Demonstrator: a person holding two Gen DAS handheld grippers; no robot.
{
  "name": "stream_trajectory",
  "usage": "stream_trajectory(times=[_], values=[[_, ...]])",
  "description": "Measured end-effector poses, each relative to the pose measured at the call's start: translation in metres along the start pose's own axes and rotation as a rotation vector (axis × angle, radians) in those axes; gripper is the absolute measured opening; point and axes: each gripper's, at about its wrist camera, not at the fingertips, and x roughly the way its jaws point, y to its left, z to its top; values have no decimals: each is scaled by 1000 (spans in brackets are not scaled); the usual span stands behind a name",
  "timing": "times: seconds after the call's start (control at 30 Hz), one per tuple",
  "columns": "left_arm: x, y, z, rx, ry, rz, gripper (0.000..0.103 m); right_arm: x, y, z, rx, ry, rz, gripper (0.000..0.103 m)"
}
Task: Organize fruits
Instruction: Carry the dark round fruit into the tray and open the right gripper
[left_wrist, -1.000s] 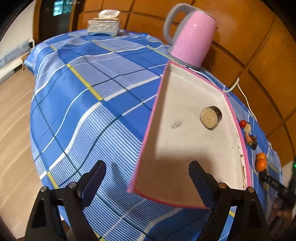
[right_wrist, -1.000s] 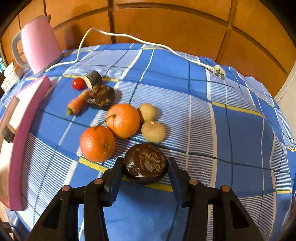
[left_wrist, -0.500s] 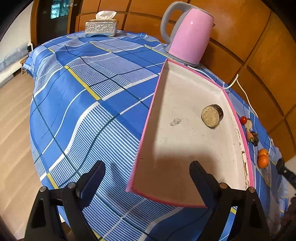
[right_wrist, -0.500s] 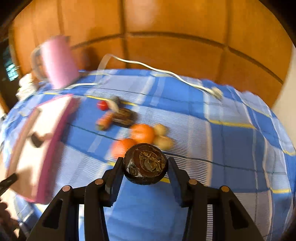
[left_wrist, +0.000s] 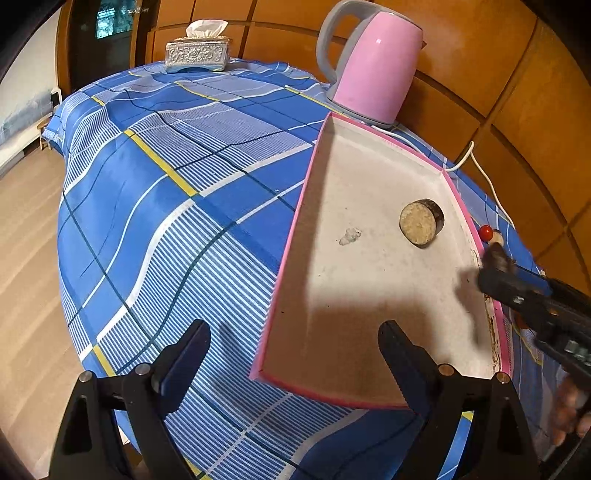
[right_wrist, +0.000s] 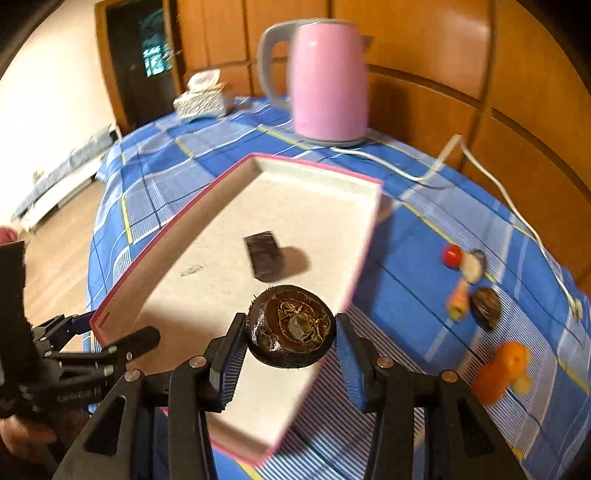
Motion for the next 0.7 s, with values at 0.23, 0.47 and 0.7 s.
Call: stream_trajectory(times=[0.23,0.47,0.7], values=[[2,0,0,2,5,0,93,30,8,7,-16,40,-9,51],[1,-1,0,8,4,-5,93,16,0,2,49,-12,5,63],[-1,-3,-1,11,1,-14,93,-18,-27,-25,174,-75,-55,64]])
